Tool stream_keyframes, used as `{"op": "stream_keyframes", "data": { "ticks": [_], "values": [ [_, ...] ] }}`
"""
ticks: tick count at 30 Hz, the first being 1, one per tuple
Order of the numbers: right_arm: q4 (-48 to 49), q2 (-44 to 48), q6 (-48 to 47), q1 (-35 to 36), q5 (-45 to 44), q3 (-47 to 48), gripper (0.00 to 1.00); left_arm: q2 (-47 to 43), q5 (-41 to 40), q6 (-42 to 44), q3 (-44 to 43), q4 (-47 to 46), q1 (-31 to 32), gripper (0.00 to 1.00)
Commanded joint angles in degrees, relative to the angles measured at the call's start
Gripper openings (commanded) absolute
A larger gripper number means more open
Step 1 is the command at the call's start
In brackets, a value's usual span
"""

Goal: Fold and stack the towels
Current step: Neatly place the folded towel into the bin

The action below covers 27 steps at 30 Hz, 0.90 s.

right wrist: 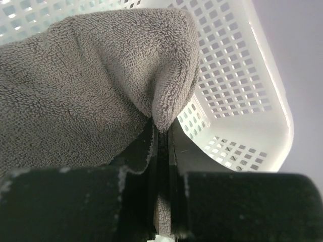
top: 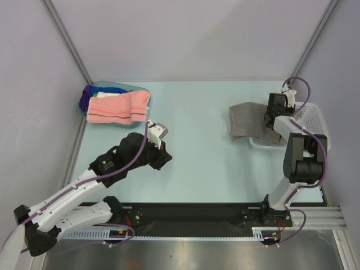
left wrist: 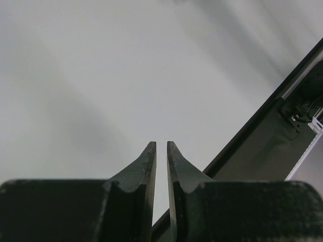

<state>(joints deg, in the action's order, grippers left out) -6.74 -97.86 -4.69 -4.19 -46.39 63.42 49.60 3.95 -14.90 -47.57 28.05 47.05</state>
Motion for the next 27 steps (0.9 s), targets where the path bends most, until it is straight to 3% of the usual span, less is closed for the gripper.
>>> {"op": "stream_keyframes", "data": {
  "ticks": [1,8,13,27],
  "values": [
    [4.98,-2.5,-0.66,-0.91,-3.79,0.83,0.0,-1.35,0.98,1.09,0.11,-2.13,-0.55,0.18],
    [9.2,-5.23,-5.06,-1.7,-3.18,1.44,0.0,-1.97,1.24,1.1,0.2,-2.56,-1.34,0.18],
    [14.21,-6.55,-13.67,-2.76,-3.35,1.36,0.0,-1.7,1.24,1.18,0.38,-2.48,-1.34,0.18],
    [21.24,-9.89,-19.13,-6.01,-6.87,0.65,0.0,-1.97,0.71,1.36,0.46,-2.39,-1.34,0.18]
  ]
}}
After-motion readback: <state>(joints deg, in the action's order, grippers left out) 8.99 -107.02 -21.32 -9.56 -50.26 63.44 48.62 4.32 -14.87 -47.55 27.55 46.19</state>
